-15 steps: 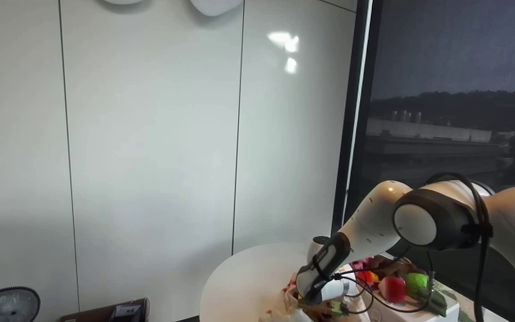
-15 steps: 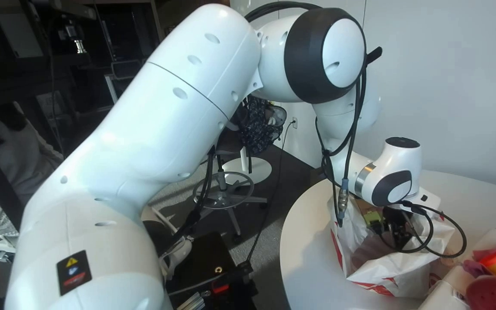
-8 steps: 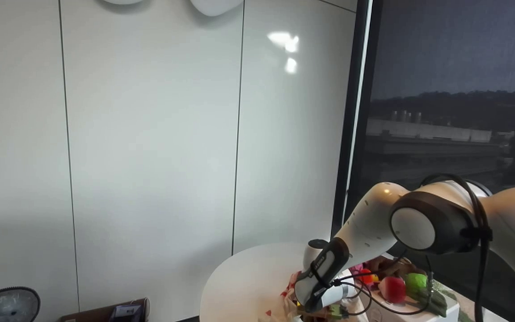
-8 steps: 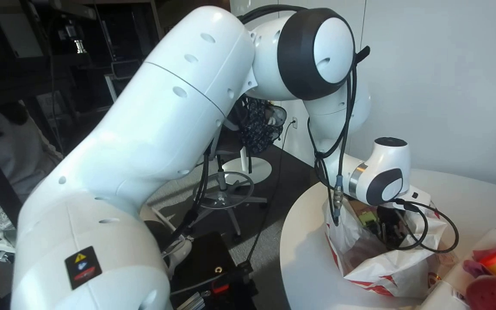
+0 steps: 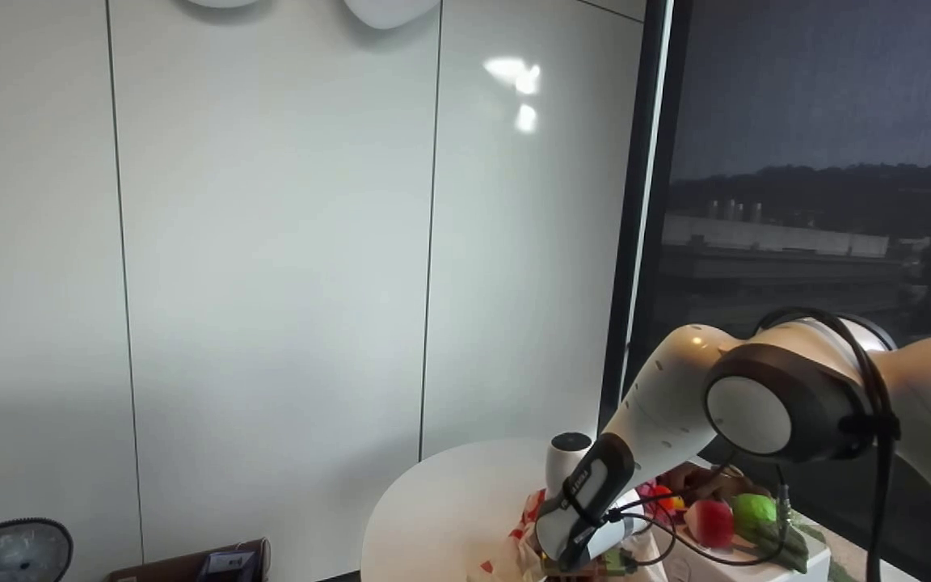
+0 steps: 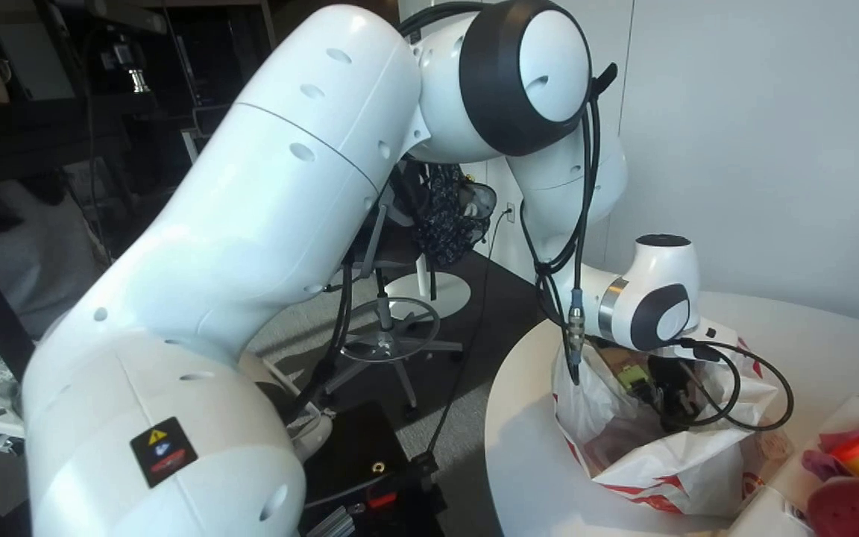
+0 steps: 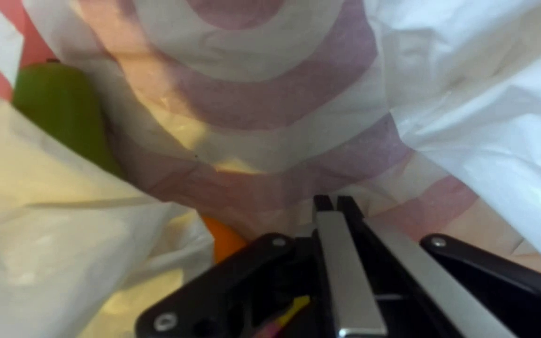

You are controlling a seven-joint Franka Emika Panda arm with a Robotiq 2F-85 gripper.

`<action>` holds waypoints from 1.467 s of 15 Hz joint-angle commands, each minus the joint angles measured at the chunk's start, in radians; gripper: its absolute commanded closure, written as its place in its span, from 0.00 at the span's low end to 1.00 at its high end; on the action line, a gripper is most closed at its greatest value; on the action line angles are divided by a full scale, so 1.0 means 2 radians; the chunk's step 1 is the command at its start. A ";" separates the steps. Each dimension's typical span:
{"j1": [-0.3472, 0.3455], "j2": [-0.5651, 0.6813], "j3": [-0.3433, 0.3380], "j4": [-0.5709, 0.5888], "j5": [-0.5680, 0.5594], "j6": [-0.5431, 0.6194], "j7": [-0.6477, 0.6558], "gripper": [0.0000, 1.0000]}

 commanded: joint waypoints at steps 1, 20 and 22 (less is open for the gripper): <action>0.029 -0.026 -0.025 -0.010 -0.023 -0.030 0.032 0.59; 0.039 0.029 -0.038 0.087 -0.143 -0.051 0.123 0.00; 0.038 0.039 -0.044 0.099 -0.157 -0.053 0.122 0.00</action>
